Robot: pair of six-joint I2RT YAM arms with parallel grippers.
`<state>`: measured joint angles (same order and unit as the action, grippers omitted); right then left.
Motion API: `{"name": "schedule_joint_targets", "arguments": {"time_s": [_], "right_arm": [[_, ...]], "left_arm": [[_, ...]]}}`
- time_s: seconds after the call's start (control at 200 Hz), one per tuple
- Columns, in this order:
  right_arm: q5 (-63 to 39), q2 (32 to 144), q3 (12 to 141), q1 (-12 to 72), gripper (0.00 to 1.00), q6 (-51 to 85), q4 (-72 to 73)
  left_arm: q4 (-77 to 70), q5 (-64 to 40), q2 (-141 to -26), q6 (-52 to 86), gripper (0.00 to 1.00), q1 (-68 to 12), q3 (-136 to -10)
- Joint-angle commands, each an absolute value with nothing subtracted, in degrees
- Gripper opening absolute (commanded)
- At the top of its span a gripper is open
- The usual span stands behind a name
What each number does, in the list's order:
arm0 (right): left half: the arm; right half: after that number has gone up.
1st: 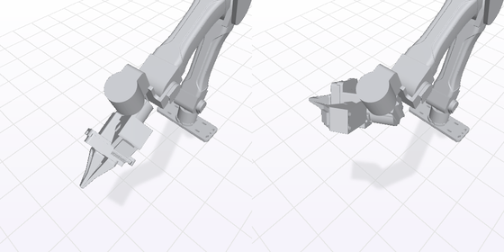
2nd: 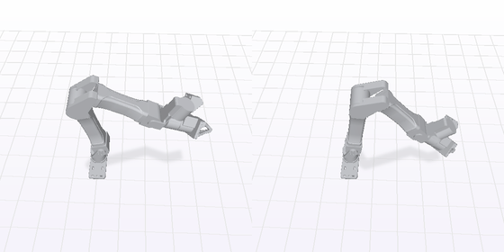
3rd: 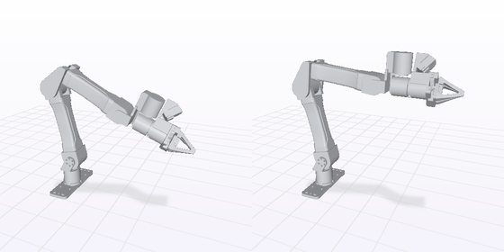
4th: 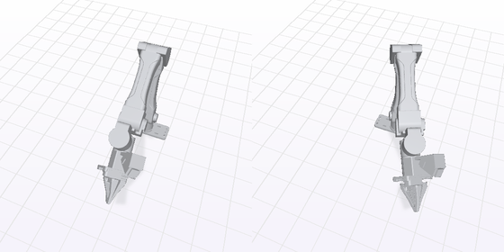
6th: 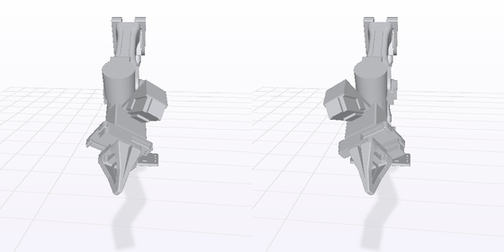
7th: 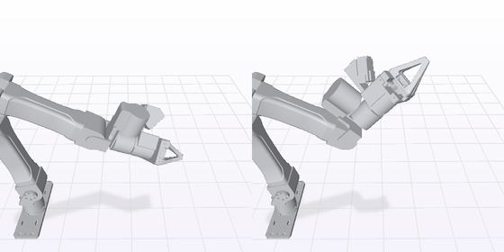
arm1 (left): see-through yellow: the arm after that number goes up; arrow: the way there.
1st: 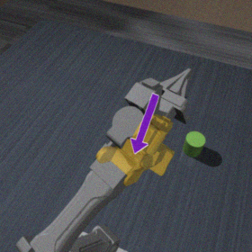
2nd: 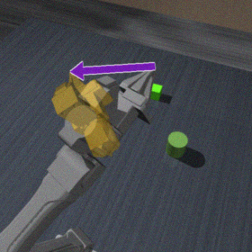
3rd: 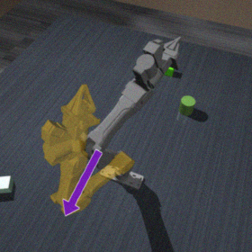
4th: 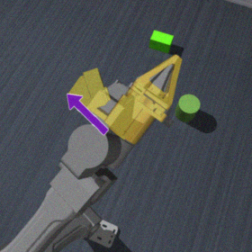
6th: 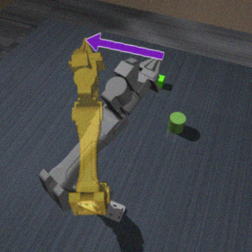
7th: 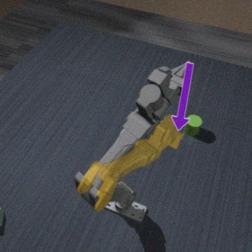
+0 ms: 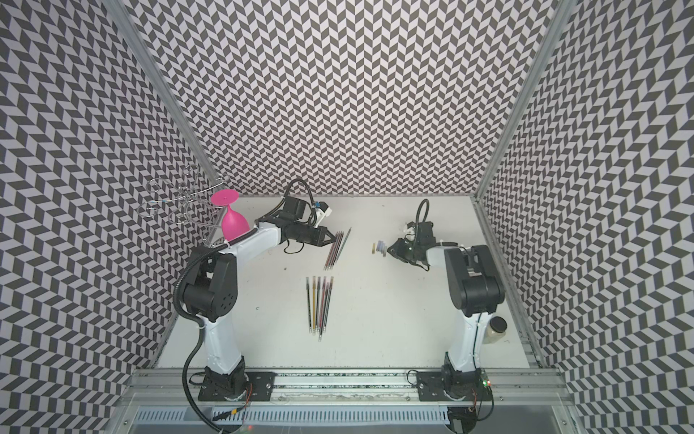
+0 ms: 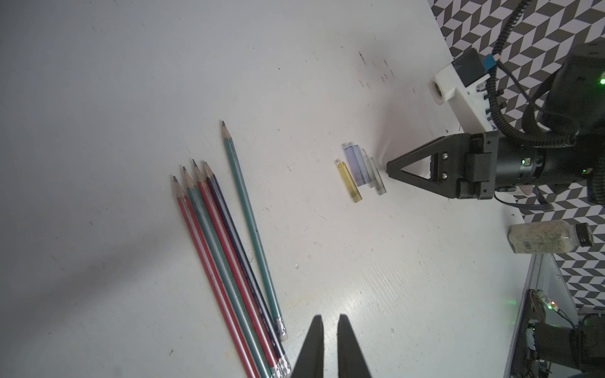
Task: Remove the protective cover of the pencils
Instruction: Place the protective sleeve at the center of the board, then pick up the pencil from the center of the board.
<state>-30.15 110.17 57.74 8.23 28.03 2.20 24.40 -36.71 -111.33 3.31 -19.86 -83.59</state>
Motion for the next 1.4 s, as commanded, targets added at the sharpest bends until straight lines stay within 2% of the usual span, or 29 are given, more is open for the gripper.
{"name": "schedule_joint_targets", "arguments": {"time_s": [0.0,0.15,0.32,0.431,0.666,0.821,1.182,1.392], "right_arm": [[-27.27,105.07,53.25,12.15,0.24,27.79,2.28],[-18.36,97.47,48.61,21.45,0.24,27.48,1.45],[-12.61,93.57,47.96,33.18,0.25,29.95,0.35],[-10.03,94.59,50.22,39.77,0.26,32.1,-0.71],[2.45,99.96,58.76,49.14,0.33,40.07,-8.22],[7.75,104.51,64.7,51.21,0.33,43.03,-14.12],[10.06,111.42,71.75,52.89,0.31,43.09,-19.3],[9.31,111.9,72.48,53.31,0.31,42.97,-18.72]], "left_arm": [[22.73,-36.47,-108.43,3.08,0.12,-19.88,-82.86],[19.7,-36.16,-104.77,3.97,0.12,-19.27,-80.72],[17.02,-36.36,-102.16,5.32,0.13,-17.67,-78.69],[16.62,-36.67,-102.05,5.73,0.13,-16.92,-78.59],[16.78,-36.25,-102.36,5.97,0.12,-16.5,-78.31],[16.79,-36.29,-102.59,6.04,0.12,-16.44,-78.48],[16.8,-36.56,-102.79,6.19,0.12,-16.39,-78.49],[16.87,-36.65,-102.81,6.15,0.12,-16.43,-78.49]]}}
